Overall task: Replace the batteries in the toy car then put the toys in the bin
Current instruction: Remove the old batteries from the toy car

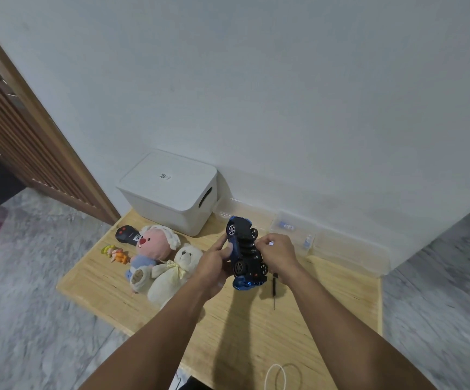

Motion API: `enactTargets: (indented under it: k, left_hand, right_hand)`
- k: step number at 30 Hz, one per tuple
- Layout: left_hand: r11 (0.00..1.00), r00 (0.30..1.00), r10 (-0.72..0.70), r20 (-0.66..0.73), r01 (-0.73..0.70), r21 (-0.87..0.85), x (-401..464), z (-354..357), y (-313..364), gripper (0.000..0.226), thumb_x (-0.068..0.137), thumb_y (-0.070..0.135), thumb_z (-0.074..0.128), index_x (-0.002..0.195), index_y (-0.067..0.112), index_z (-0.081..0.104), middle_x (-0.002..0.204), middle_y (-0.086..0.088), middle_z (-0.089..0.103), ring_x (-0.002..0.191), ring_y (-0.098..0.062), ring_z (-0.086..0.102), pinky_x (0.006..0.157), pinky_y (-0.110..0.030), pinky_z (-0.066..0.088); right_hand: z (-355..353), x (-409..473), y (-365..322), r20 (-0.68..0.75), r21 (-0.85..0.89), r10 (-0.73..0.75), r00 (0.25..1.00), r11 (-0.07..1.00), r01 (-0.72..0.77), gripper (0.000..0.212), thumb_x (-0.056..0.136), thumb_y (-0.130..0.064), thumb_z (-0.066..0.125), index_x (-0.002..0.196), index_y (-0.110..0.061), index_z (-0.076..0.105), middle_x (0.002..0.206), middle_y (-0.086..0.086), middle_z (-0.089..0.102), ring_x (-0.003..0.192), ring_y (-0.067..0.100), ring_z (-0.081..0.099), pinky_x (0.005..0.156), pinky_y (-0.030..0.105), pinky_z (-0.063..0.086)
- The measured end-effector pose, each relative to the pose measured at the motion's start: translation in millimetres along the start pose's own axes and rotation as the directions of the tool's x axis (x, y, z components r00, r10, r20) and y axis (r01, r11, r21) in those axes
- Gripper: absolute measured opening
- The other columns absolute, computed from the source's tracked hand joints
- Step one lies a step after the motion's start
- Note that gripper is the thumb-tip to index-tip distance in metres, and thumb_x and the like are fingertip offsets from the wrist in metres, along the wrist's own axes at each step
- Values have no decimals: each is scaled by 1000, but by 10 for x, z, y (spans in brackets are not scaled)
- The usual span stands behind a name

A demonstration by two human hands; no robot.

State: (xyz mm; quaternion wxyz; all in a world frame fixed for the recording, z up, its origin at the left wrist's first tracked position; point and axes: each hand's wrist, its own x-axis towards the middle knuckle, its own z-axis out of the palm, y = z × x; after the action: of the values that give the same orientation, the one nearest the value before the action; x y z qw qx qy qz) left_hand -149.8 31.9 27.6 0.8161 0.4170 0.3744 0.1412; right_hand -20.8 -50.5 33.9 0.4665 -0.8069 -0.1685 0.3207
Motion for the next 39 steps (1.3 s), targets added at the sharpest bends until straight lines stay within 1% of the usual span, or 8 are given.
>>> enactTargets:
  k: [2, 4, 12, 18, 23, 29, 33, 39]
  left_hand:
    - [999, 998, -51, 48, 50, 11, -11, -1, -10, 38, 104, 25, 36, 133, 10, 56, 122, -18, 66, 115, -36, 60, 100, -48, 47]
    - [996, 994, -89, 58, 87, 27, -15, -1, -16, 43, 102, 34, 39, 127, 7, 61, 123, -19, 65, 116, -34, 59, 105, -49, 42]
    - [987, 996, -30, -83, 42, 154, -10, -12, -30, 40, 90, 37, 63, 107, 1, 68, 98, -16, 69, 89, -28, 65, 78, -42, 52]
    - [941, 944, 94, -316, 19, 338, 25, 17, -137, 50, 70, 36, 85, 97, 3, 57, 90, -15, 71, 75, -27, 70, 58, -33, 55]
    - [663, 874, 324, -361, 63, 746, 53, 26, -302, 56, 65, 46, 84, 95, 12, 52, 89, -2, 61, 78, -17, 61, 63, -28, 49]
    - [333, 886, 320, -336, 227, 915, 70, 5, -594, 68, 66, 56, 76, 112, 14, 48, 109, -5, 57, 104, -25, 57, 81, -43, 55]
    - [201, 891, 328, -313, 258, 945, 44, -3, -700, 71, 72, 56, 72, 120, 13, 42, 121, -6, 51, 115, -26, 49, 87, -40, 50]
    - [157, 888, 361, -287, 245, 957, 94, -3, -722, 69, 73, 60, 68, 117, 13, 44, 119, -7, 52, 113, -26, 49, 84, -40, 49]
  right_hand:
    - [12, 4, -4, 9, 43, 7, 1000, 999, -8, 22, 89, -18, 62, 66, -18, 65, 73, -2, 62, 50, 14, 47, 37, 19, 31]
    - [12, 9, -10, -4, 66, -9, 1000, 998, 9, 20, 88, -19, 64, 68, -18, 66, 74, -4, 63, 57, 15, 52, 43, 19, 35]
    - [4, 10, 44, -51, 60, -48, 998, 997, 51, 18, 84, -22, 71, 66, -20, 68, 76, -9, 67, 65, 12, 55, 56, 21, 38]
    - [-22, 39, 165, 45, 142, 154, 987, 977, -159, 12, 94, -20, 57, 90, -11, 64, 75, 5, 57, 54, 16, 45, 41, 22, 30]
    - [-77, 55, 363, 71, 185, 276, 958, 940, -285, 14, 90, -1, 47, 92, -6, 60, 73, 9, 55, 58, 19, 50, 47, 26, 39]
    - [-167, 42, 543, 61, 205, 373, 926, 903, -377, 22, 93, 3, 39, 97, -9, 56, 79, 11, 54, 59, 18, 50, 46, 25, 40]
    - [-257, 24, 607, 49, 236, 395, 917, 888, -395, 24, 93, 4, 37, 87, -13, 53, 78, 10, 53, 56, 17, 49, 45, 24, 37]
    - [-313, 33, 692, 33, 243, 419, 907, 877, -414, 21, 94, 2, 37, 95, -12, 53, 89, 12, 53, 58, 19, 52, 44, 25, 39]
